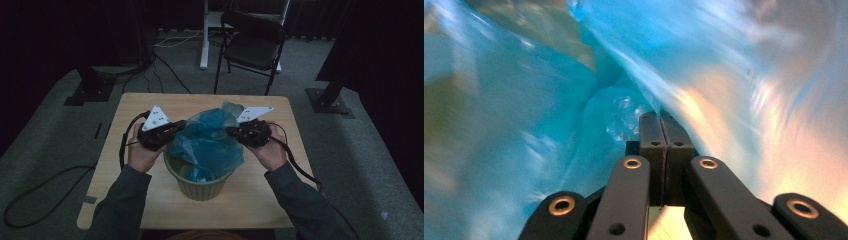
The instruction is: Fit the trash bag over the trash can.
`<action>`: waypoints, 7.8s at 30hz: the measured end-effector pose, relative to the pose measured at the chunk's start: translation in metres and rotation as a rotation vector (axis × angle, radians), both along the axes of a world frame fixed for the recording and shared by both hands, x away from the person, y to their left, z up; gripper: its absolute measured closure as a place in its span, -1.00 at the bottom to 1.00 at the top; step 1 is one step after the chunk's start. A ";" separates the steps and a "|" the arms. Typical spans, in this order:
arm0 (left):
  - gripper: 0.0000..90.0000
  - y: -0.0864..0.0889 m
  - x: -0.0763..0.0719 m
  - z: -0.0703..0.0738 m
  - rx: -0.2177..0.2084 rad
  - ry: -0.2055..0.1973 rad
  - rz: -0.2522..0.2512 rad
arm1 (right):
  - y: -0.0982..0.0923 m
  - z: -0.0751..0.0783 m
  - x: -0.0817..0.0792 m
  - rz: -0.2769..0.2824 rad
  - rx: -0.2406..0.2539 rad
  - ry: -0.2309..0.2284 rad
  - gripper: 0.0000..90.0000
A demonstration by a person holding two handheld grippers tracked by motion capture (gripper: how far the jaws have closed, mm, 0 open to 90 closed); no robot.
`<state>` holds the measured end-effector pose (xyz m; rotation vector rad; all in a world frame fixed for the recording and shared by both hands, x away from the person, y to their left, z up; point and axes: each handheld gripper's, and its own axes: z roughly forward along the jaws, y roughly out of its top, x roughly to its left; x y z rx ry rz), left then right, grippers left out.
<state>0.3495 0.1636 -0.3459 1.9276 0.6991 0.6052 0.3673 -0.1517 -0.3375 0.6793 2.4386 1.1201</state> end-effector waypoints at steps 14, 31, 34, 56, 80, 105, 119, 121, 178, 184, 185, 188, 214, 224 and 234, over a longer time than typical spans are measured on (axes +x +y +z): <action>0.98 0.041 0.021 -0.031 -0.032 0.126 0.138 | -0.023 -0.015 0.017 -0.072 -0.001 0.069 1.00; 0.98 0.021 0.043 -0.059 -0.003 0.235 0.097 | -0.023 -0.049 0.035 -0.062 -0.009 0.170 1.00; 0.98 0.022 0.041 -0.065 0.001 0.248 0.097 | -0.026 -0.056 0.032 -0.056 -0.016 0.193 1.00; 0.89 0.046 -0.006 -0.064 -0.037 0.259 0.063 | -0.039 -0.051 -0.001 0.043 0.009 0.195 0.93; 0.37 0.075 -0.029 -0.046 -0.111 0.176 -0.006 | -0.064 -0.032 -0.014 0.110 0.116 0.131 0.62; 0.29 0.074 -0.022 -0.050 -0.129 0.209 -0.140 | -0.062 -0.033 -0.011 0.226 0.167 0.172 0.36; 1.00 0.071 -0.027 -0.052 -0.131 0.215 -0.154 | -0.065 -0.036 -0.017 0.252 0.169 0.205 1.00; 1.00 0.072 -0.029 -0.051 -0.130 0.212 -0.153 | -0.065 -0.036 -0.019 0.254 0.168 0.205 1.00; 0.95 0.064 -0.060 -0.064 -0.249 0.238 -0.189 | -0.036 -0.054 -0.033 0.413 0.143 0.349 1.00; 0.95 0.056 -0.051 -0.065 -0.234 0.234 -0.181 | -0.037 -0.055 -0.027 0.376 0.157 0.341 1.00; 0.95 0.053 -0.049 -0.065 -0.227 0.236 -0.183 | -0.038 -0.056 -0.023 0.360 0.166 0.335 1.00; 0.95 0.045 -0.046 -0.064 -0.222 0.228 -0.195 | -0.041 -0.058 -0.018 0.329 0.191 0.335 1.00; 0.95 0.030 -0.039 -0.101 -0.092 0.308 -0.186 | -0.057 -0.080 -0.011 0.264 0.138 0.376 1.00; 0.90 0.036 -0.034 -0.109 -0.068 0.330 -0.134 | -0.061 -0.087 -0.009 0.230 0.095 0.389 0.96; 0.67 0.063 -0.044 -0.093 -0.173 0.293 -0.112 | -0.077 -0.068 -0.018 0.271 0.179 0.331 0.52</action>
